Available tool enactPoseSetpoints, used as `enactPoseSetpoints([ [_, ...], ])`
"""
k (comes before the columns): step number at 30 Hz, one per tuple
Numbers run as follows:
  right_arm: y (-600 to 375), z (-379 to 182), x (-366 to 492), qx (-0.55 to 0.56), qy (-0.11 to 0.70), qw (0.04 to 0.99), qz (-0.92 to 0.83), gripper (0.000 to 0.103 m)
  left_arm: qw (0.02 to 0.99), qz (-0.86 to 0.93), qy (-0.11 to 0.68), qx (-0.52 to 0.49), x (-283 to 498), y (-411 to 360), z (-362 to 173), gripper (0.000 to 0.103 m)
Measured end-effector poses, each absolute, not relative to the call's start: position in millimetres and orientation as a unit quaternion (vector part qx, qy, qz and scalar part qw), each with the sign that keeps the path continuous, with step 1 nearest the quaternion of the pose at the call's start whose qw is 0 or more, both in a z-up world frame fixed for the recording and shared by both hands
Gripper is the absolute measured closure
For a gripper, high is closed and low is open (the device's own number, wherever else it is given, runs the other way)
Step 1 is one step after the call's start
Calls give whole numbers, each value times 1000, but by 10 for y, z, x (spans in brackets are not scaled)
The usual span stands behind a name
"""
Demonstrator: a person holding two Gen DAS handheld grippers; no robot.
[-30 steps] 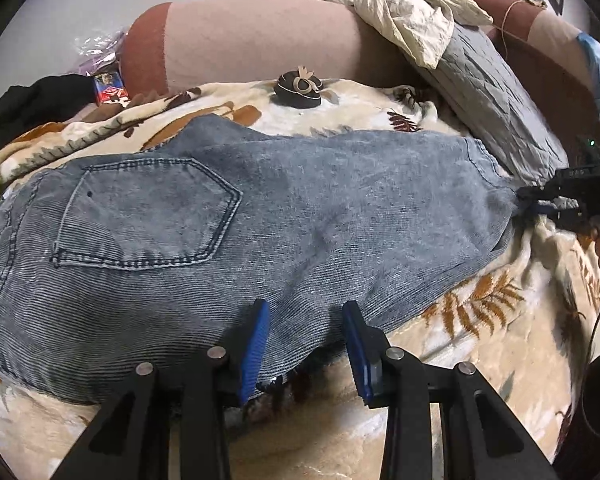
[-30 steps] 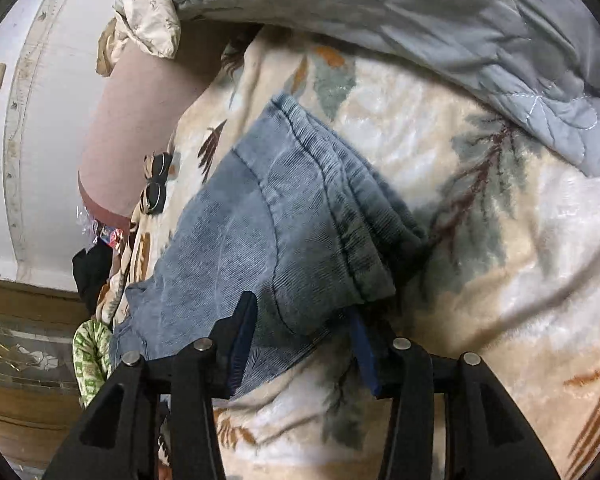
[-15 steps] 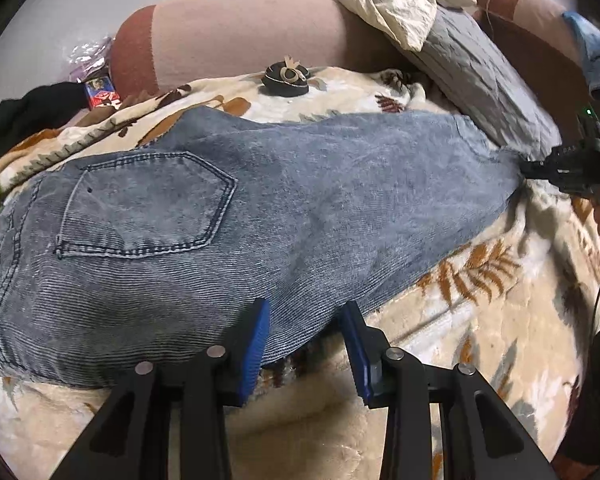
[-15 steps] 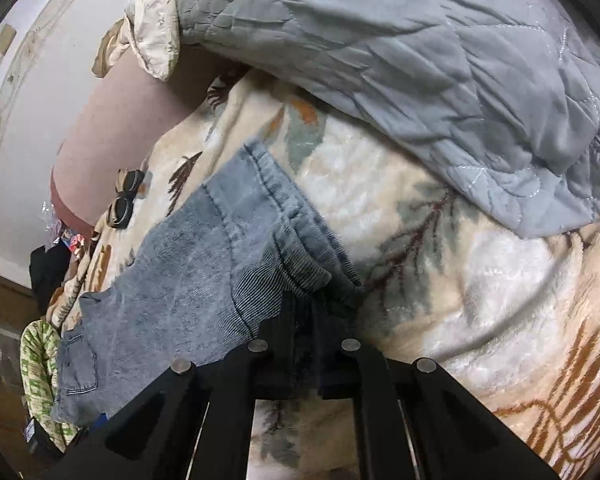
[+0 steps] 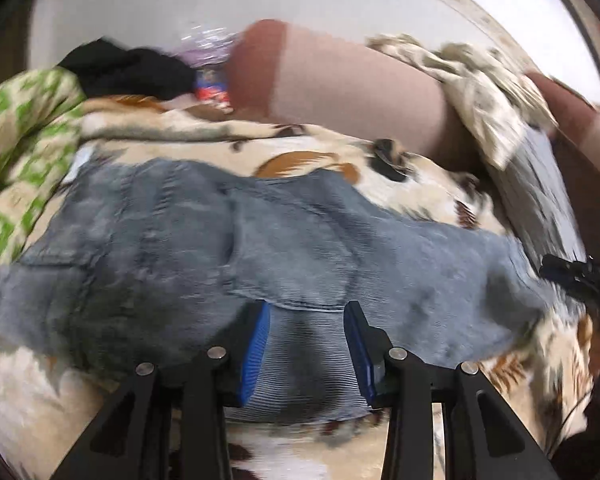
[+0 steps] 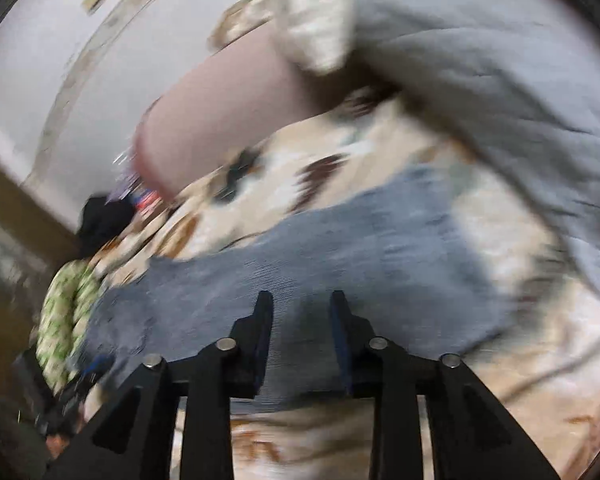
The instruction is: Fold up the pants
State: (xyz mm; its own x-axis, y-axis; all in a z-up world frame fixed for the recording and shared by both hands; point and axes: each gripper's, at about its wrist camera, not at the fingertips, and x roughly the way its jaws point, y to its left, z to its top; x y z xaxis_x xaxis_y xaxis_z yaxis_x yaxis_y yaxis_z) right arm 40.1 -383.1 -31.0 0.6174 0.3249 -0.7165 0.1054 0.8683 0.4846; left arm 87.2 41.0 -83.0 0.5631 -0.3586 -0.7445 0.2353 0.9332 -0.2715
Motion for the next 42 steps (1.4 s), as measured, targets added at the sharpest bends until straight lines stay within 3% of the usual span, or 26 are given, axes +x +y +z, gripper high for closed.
enactPoseSetpoints([
  [1, -3661, -307, 499, 242, 435, 863, 87, 58, 881, -159, 442, -65, 864, 409, -853, 61],
  [3, -3252, -293, 805, 233, 431, 860, 143, 54, 881, -136, 452, -30, 869, 370, -925, 61],
  [12, -1908, -531, 2084, 166, 493, 828, 207, 54, 867, -135, 478, -37, 923, 504, -1055, 64],
  [21, -1455, -781, 2493, 124, 520, 818, 213, 54, 868, -147, 474, -28, 887, 497, -1048, 67],
  [23, -1363, -804, 2500, 95, 529, 815, 217, 61, 867, -145, 475, -30, 905, 511, -1048, 69],
  [24, -1309, -826, 2504, 62, 534, 820, 199, 84, 867, -143, 476, -32, 906, 520, -1045, 71],
  [25, -1285, -845, 2514, 43, 536, 822, 185, 94, 867, -141, 476, -33, 902, 543, -1043, 75],
  [30, -1307, -845, 2567, 37, 523, 838, 153, 97, 876, -102, 470, -26, 862, 656, -1001, 90],
  [35, -1288, -1045, 2559, 57, 525, 837, 142, 97, 876, -103, 471, 0, 846, 644, -1055, 90],
  [38, -1437, -908, 2485, 119, 518, 832, 156, 92, 875, -104, 473, -15, 854, 672, -1014, 90],
  [40, -1604, -688, 2346, 143, 499, 840, 159, 73, 877, -105, 469, -25, 830, 709, -963, 90],
  [42, -1845, -392, 2102, 155, 472, 852, 168, 67, 885, -102, 454, -17, 799, 698, -905, 90],
])
